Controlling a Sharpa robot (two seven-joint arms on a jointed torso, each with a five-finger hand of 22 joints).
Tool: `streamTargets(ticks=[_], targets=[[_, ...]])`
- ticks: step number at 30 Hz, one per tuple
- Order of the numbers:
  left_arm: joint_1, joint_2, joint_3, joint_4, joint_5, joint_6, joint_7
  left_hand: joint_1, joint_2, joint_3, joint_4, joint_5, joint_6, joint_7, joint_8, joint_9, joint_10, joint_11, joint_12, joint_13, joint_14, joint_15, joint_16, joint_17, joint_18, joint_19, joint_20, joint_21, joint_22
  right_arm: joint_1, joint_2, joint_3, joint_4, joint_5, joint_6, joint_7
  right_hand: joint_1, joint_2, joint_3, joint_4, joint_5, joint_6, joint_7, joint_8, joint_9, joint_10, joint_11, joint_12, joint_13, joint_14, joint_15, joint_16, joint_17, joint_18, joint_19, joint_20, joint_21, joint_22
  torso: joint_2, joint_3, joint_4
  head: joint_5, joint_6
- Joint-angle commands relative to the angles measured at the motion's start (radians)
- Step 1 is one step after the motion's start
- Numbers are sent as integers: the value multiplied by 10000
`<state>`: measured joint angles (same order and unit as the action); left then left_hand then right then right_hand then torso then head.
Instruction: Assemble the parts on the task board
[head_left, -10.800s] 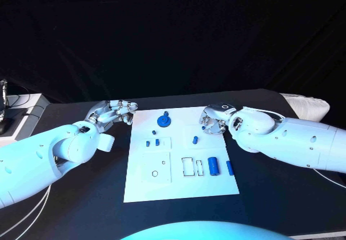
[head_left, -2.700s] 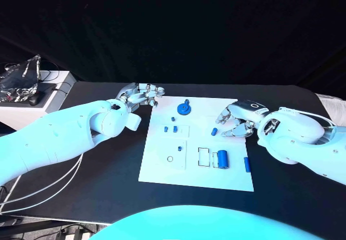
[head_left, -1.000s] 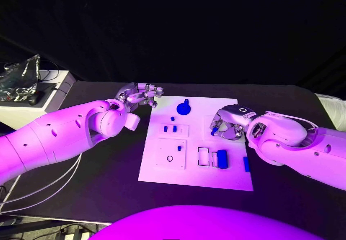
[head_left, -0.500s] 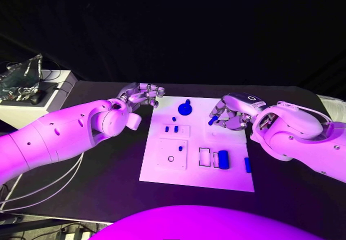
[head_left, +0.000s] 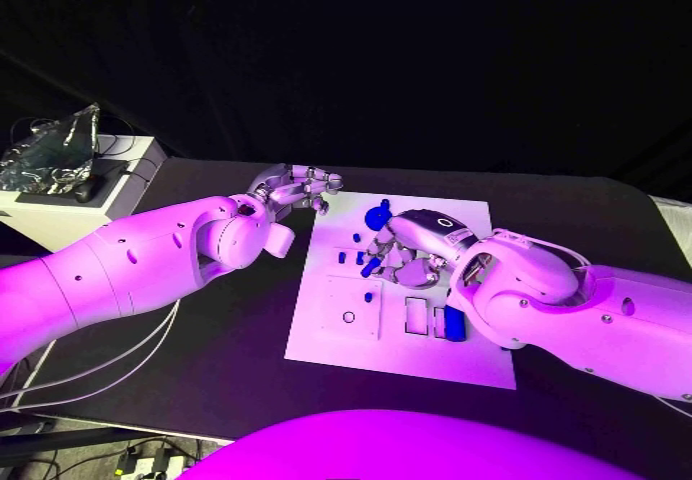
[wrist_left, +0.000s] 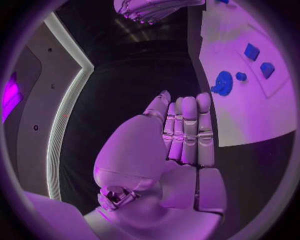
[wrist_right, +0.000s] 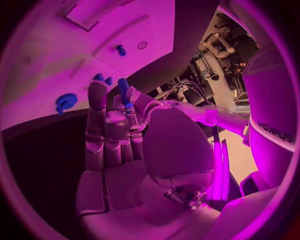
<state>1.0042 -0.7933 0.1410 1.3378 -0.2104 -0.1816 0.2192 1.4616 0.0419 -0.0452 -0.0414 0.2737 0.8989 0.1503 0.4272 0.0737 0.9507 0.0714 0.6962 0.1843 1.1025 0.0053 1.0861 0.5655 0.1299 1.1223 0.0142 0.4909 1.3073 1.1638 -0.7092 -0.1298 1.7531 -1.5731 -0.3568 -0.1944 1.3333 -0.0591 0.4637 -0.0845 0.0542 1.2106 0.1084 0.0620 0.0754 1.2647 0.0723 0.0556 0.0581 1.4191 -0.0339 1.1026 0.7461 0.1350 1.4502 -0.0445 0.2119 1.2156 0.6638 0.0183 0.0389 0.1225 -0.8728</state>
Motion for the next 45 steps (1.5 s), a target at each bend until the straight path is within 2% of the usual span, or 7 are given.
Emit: streamTargets(ticks=[1,5,10,13,25,45], targets=[[2,31,8,12,-10,183,70,50,46,-54,6,25,-71,-5,52,-13,-42,5,20,-8,21,40,-19,14,120,42,13,-49,154,-116,188,-19,-53,-576,-120,107,214,283,9,-79,38,76,20,40,64,391,-265,30,22,18,-57,6,-10,161,-7,-74,-53,9,11,-6,0,108,2],[2,51,10,13,-10,183,69,50,46,-54,6,25,-71,-5,52,-13,-42,5,20,-8,21,40,-19,14,120,42,13,-49,154,-324,547,-77,-149,-757,-58,133,194,302,3,-136,39,74,32,39,55,381,-258,30,22,27,-51,-11,-27,169,-5,-67,-76,51,5,-4,-8,223,2],[2,71,10,15,-10,189,66,50,46,-54,6,25,-71,-5,52,-13,-42,5,20,-8,21,40,-19,14,120,42,13,-49,154,-499,759,-137,-229,-858,28,173,190,306,1,-147,42,75,33,39,54,381,-258,32,23,27,-51,-11,-29,170,-4,-67,-83,60,2,2,7,235,2],[2,72,11,13,-10,191,60,50,46,-54,6,25,-71,-5,52,-13,-42,5,20,-8,21,40,-19,14,120,42,13,-49,154,-577,832,-195,-278,-895,149,186,190,306,1,-147,42,75,33,39,54,381,-258,32,23,27,-51,-11,-29,170,-4,-67,-83,60,1,4,-10,242,2],[3,68,11,10,-10,189,53,53,46,-54,4,26,-72,-5,54,-13,-43,5,21,-10,21,40,-19,14,119,42,13,-51,155,-684,853,-305,-389,-1064,792,51,163,330,-50,-192,39,84,28,39,48,375,-258,30,22,27,-50,-17,-50,171,1,-62,-121,96,13,14,-14,269,2],[3,25,12,22,-10,181,49,65,47,-55,-3,28,-74,-5,62,-13,-47,5,24,-16,19,40,-18,14,117,42,11,-57,157,-813,818,-355,-505,-1224,1076,-28,148,359,-75,-238,39,89,27,39,43,383,-261,31,22,26,-53,-19,-62,169,14,-64,-161,129,3,5,-9,318,2]])
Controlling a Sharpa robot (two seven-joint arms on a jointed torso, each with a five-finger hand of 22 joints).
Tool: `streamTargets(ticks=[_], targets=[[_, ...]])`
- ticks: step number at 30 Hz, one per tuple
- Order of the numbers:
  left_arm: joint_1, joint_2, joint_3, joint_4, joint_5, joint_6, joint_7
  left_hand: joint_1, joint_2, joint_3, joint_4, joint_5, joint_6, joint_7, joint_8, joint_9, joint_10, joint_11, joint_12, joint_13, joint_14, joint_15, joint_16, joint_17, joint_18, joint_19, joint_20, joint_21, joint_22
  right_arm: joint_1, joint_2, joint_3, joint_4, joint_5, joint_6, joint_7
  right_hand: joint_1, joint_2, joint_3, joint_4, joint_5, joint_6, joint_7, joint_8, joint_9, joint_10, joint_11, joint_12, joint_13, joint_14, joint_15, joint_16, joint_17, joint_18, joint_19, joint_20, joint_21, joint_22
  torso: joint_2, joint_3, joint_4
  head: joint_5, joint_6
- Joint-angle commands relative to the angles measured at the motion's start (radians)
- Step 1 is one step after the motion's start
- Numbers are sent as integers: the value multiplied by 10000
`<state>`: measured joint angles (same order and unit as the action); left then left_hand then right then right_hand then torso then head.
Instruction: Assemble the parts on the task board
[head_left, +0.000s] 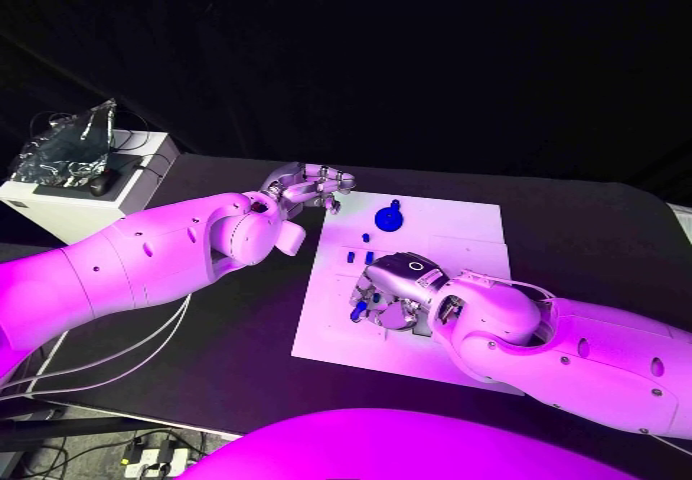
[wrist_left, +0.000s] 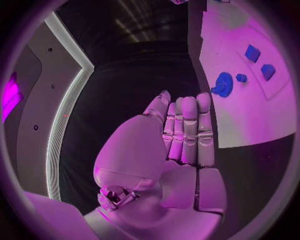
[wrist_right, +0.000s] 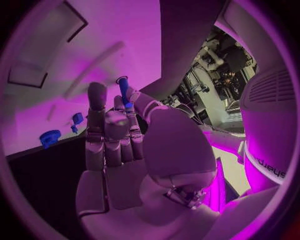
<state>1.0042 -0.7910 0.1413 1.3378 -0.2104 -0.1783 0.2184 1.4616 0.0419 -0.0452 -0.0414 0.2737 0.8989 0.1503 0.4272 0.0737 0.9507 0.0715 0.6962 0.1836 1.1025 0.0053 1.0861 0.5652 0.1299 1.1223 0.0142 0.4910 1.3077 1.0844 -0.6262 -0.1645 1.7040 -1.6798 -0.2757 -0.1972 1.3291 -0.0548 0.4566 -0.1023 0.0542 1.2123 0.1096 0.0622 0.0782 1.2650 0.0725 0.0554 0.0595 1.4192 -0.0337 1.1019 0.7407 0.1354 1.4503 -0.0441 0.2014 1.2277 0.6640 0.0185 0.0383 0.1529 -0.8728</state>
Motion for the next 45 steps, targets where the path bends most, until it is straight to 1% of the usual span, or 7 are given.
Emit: streamTargets(ticks=[1,26,27,29,31,34,45], targets=[[3,2,9,22,-10,148,57,65,47,-55,-3,28,-74,-5,63,-13,-48,4,24,-9,19,40,-18,17,117,42,11,-58,152,-22,-15,-9,-11,-158,265,0,191,316,-4,-60,39,71,15,37,15,380,-263,33,9,24,-55,-12,-8,166,14,-68,-57,9,3,4,-1,14,2],[3,-22,9,26,-10,167,43,65,47,-55,-3,28,-74,-5,63,-13,-48,4,24,-9,19,40,-18,17,117,42,11,-58,152,-41,-36,-15,-43,-387,302,-202,148,309,-32,-88,60,28,30,22,-2,307,-242,29,5,11,-44,-34,-43,163,24,-64,-132,49,0,2,-9,24,2],[3,-22,9,26,-10,167,42,65,47,-55,-3,28,-74,-5,63,-13,-48,4,24,-9,19,40,-18,17,117,42,11,-58,152,-41,-21,-15,-55,-355,283,-177,149,253,-29,-111,116,-48,72,8,-25,178,-200,30,1,8,-22,-43,-54,166,21,-60,-139,52,-1,1,-8,27,2],[3,-19,9,27,-10,170,41,65,47,-55,-3,28,-74,-5,63,-13,-48,4,24,-9,19,40,-18,17,117,42,11,-58,152,-41,20,-18,-89,-282,257,-114,-42,-38,-234,-73,763,-293,146,0,-90,-126,-101,36,-2,6,51,-42,-58,176,26,-23,-149,57,0,2,-4,17,2],[4,-18,9,29,-10,170,39,65,47,-55,-3,28,-74,-5,63,-13,-48,4,24,-9,19,40,-18,17,117,42,11,-58,152,-46,83,-24,-134,-211,233,-37,-200,-294,-497,9,816,-615,184,-5,-125,-429,-15,32,-7,5,123,-29,-60,213,34,39,-177,44,1,4,1,21,2],[4,-18,9,34,-10,172,36,65,47,-55,-3,28,-74,-5,63,-13,-48,4,24,-9,19,40,-18,17,117,42,11,-58,152,-72,164,-37,-189,-114,203,63,-303,-521,-837,157,879,-972,76,-5,-125,-766,54,29,-11,-19,181,-49,-123,285,49,123,-237,-7,3,8,9,19,2],[4,-30,9,42,-10,194,4,44,49,-68,11,22,-79,-4,70,-14,-49,8,29,-22,16,42,-21,15,114,43,10,-66,153,-133,206,-58,-273,191,41,303,-3,-612,-1984,547,901,-1342,9,-2,-114,-1016,114,54,-13,-45,224,-66,-305,376,146,222,-455,-204,0,3,2,33,2]])
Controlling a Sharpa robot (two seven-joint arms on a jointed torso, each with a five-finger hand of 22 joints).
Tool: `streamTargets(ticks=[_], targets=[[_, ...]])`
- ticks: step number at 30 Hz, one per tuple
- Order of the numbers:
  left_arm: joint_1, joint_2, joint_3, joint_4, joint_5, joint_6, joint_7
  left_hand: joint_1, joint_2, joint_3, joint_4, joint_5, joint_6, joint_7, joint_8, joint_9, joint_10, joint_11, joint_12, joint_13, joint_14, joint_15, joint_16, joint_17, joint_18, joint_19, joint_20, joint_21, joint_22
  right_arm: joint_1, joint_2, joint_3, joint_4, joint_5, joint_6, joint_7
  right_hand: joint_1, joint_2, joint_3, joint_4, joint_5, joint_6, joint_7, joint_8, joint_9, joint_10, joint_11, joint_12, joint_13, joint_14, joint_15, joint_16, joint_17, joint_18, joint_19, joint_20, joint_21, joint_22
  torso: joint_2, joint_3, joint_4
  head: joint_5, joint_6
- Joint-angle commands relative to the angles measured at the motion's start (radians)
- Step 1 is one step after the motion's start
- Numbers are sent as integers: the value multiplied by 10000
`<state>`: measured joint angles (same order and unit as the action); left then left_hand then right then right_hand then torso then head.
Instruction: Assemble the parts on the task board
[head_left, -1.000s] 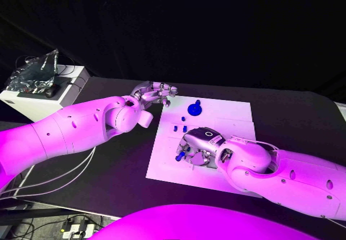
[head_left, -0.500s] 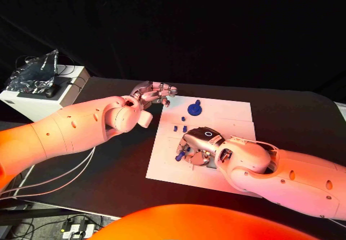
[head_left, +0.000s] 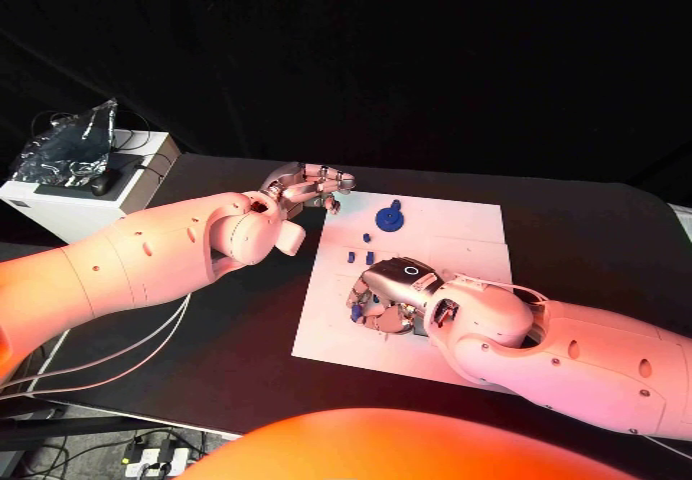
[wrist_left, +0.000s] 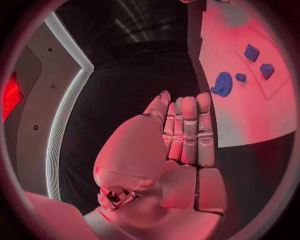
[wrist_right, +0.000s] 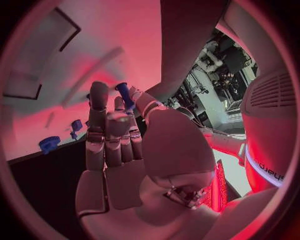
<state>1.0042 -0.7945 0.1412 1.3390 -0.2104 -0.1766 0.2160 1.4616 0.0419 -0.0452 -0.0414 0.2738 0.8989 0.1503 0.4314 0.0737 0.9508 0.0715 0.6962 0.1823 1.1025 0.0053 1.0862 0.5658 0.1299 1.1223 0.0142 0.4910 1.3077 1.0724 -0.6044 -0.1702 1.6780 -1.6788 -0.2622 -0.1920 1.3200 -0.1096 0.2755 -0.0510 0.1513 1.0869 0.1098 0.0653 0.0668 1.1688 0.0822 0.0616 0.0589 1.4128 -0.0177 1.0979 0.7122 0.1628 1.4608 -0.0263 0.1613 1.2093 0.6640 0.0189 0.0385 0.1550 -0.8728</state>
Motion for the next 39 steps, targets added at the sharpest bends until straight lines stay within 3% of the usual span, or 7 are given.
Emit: streamTargets(ticks=[1,12,21,24,27,33,39], targets=[[4,3,9,30,-10,182,22,44,49,-68,10,22,-79,-4,27,-14,-50,8,29,-9,16,42,-21,9,114,43,10,-66,153,-15,-20,-3,-17,200,-107,264,131,-35,-291,59,-65,-88,9,-33,-3,-58,16,8,-6,8,63,-31,-40,97,49,39,-72,-34,0,3,-1,15,2],[4,-14,8,28,-10,181,11,44,49,-68,10,22,-79,-4,27,-14,-50,8,29,-9,16,42,-21,9,114,43,10,-66,153,-22,-150,-4,-7,294,-673,325,427,-239,-1222,296,-42,-578,-112,-28,-6,-1423,342,45,11,-101,274,-362,-429,164,-1,191,-330,-262,2,12,-9,-10,2],[4,-32,6,17,-10,169,7,44,49,-68,10,22,-79,-4,27,-14,-50,8,29,-9,16,42,-21,9,114,43,10,-66,153,3,-739,45,298,1261,-2401,937,1611,-1215,-2186,2678,444,-2765,-369,-97,-98,-2426,561,121,-2,2,379,-1039,-839,264,249,347,-879,-1484,-9,7,-13,-75,2],[4,-33,5,15,-10,173,9,44,49,-68,10,22,-79,-4,27,-14,-50,8,29,-9,16,42,-21,9,114,43,10,-66,153,151,-1179,132,511,2450,-2875,1326,1333,-807,-2169,2096,574,-2603,-5,-99,-92,-1380,263,355,-59,90,203,-757,-661,217,381,227,-726,-1480,-11,3,-17,-136,2],[4,-34,4,10,-10,174,15,49,51,-77,16,27,-86,-5,29,-14,-58,9,25,-14,11,45,-27,6,114,43,13,-79,151,438,-1675,186,628,4103,-2936,1605,1076,-240,-2091,1537,701,-746,577,103,-5,-77,115,539,29,52,106,-579,-541,102,343,109,-595,-1322,-17,-3,-25,-288,2],[3,-69,2,30,-2,182,67,17,31,-102,34,26,-81,-15,35,-12,-52,9,30,-13,-13,50,-45,-2,109,25,19,-95,146,1013,-2772,224,764,6438,-1903,1308,114,288,-2536,1424,1170,215,-2,644,192,2151,-749,2231,1112,97,-476,-627,-544,-318,320,-337,-511,-1195,-30,-8,-70,-699,2],[-11,-94,-1,75,4,141,112,-6,25,-116,48,22,-82,-14,35,-12,-43,9,35,-11,-15,50,-46,-3,106,21,21,-101,144,1273,-3860,228,937,7552,-253,-231,-1245,1144,-3839,1369,2030,251,-520,1850,2181,215,-1136,7392,7215,228,-742,219,461,-787,437,-816,-122,-932,-48,13,-86,-1206,2]])
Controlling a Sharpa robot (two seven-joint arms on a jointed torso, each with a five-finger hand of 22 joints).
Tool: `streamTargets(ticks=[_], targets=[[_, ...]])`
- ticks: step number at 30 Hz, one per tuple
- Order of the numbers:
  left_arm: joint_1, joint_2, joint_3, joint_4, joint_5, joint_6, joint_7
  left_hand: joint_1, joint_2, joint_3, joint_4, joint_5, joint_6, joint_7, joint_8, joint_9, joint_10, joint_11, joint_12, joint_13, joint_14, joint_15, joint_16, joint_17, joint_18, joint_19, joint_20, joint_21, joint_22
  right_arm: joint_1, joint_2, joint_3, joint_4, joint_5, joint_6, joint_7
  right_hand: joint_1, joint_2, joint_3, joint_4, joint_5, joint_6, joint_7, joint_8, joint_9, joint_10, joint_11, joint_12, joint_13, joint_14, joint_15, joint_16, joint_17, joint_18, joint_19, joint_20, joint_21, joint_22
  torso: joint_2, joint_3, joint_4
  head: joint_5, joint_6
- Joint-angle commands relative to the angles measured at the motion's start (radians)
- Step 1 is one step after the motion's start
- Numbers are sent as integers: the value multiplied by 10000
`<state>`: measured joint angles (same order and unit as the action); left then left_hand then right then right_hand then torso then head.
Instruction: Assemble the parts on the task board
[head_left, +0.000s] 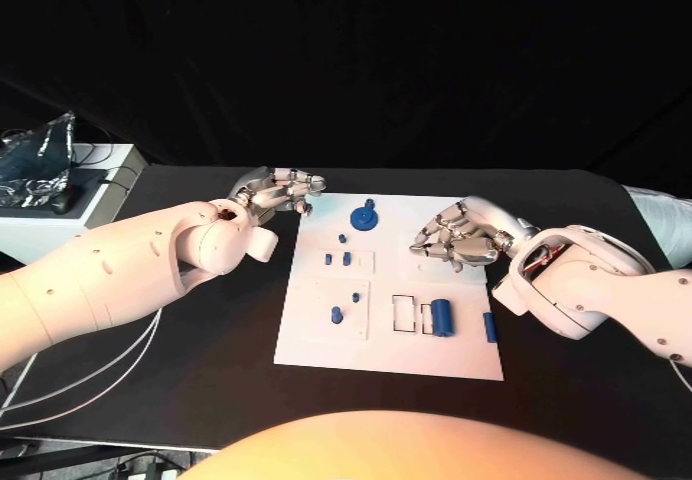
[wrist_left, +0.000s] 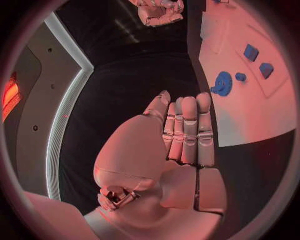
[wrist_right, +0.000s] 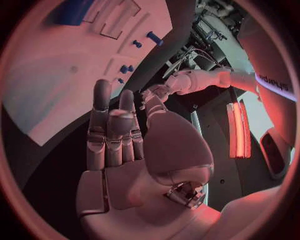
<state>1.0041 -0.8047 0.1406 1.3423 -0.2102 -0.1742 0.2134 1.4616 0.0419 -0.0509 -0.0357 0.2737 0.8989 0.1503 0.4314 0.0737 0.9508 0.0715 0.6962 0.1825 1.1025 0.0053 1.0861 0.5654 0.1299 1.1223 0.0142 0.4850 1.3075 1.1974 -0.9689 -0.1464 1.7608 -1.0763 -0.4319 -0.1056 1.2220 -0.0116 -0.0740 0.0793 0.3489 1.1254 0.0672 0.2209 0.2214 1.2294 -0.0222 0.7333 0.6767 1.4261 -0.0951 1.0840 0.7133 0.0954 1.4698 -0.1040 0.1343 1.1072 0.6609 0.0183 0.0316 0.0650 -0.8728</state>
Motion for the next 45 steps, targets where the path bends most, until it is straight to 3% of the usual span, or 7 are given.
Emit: streamTargets(ticks=[1,4,7,15,21,34,45], targets=[[-16,6,6,48,3,114,139,-20,29,-64,4,26,-83,-14,35,-13,-46,10,34,-14,-18,50,-49,-2,105,19,22,-47,144,34,-314,-10,136,1583,1572,-1290,-380,235,-461,122,102,-178,-132,420,913,-401,-99,828,1350,111,23,535,691,-100,358,-47,223,136,-21,25,-20,-344,2],[-49,-18,5,92,4,105,139,-20,29,-64,4,26,-83,-14,35,-13,-46,10,34,-14,-18,50,-49,-2,105,19,22,-47,144,68,-733,-22,283,1722,2049,-2111,-609,586,-965,305,359,-458,-280,1031,2602,142,-183,2072,3453,129,-39,1242,1728,-50,332,-84,651,420,-27,33,-32,-480,2],[-86,-51,4,151,4,95,134,-20,29,-64,4,26,-83,-14,35,-13,-46,10,34,-14,-18,50,-49,-2,105,19,22,-47,144,86,-1129,-67,508,1616,2498,-3080,-862,603,-1211,452,466,-492,-336,928,3510,542,-177,2568,4568,193,-48,1612,2334,4,343,-84,935,598,-36,40,-63,-622,2],[-134,-71,4,199,5,83,121,-31,33,-69,17,30,-82,-15,37,-13,-48,8,39,-11,-15,50,-50,-5,104,21,24,-55,143,55,-1454,-210,846,1178,3219,-4642,-1179,329,-1452,755,475,-356,-100,-502,3424,676,-28,2498,5188,196,82,1759,2701,126,319,45,1346,805,-70,20,-136,-744,2],[-160,-65,3,210,5,89,115,-16,32,-66,10,29,-82,-16,37,-13,-47,6,42,-10,-13,48,-50,-7,104,25,23,-58,143,-28,-1307,-288,868,801,3383,-5219,-1345,124,-1499,992,489,-118,-82,-1127,3691,764,-20,2356,5499,217,95,1796,2900,138,322,65,1479,901,-91,6,-149,-779,2],[-173,-93,3,212,6,99,99,20,42,-52,-4,32,-77,-15,39,-13,-48,3,42,-10,-8,45,-42,-8,105,35,21,-62,148,-555,-582,-348,688,314,3111,-5425,-1567,-246,-1350,1413,414,-83,-106,-1248,4096,843,-27,2340,5703,241,86,1841,3056,126,334,60,1636,1026,-58,17,-133,-723,2],[-173,-110,3,188,6,116,51,5,47,-56,8,25,-77,-9,38,-14,-47,9,41,-11,-3,47,-37,-7,106,40,20,-61,151,-694,-291,-349,548,86,2806,-5419,-1638,-475,-1171,1670,279,-79,-104,-1277,4177,840,-29,2299,5712,243,92,1850,3104,124,336,63,1685,1073,-69,18,-134,-641,2]])
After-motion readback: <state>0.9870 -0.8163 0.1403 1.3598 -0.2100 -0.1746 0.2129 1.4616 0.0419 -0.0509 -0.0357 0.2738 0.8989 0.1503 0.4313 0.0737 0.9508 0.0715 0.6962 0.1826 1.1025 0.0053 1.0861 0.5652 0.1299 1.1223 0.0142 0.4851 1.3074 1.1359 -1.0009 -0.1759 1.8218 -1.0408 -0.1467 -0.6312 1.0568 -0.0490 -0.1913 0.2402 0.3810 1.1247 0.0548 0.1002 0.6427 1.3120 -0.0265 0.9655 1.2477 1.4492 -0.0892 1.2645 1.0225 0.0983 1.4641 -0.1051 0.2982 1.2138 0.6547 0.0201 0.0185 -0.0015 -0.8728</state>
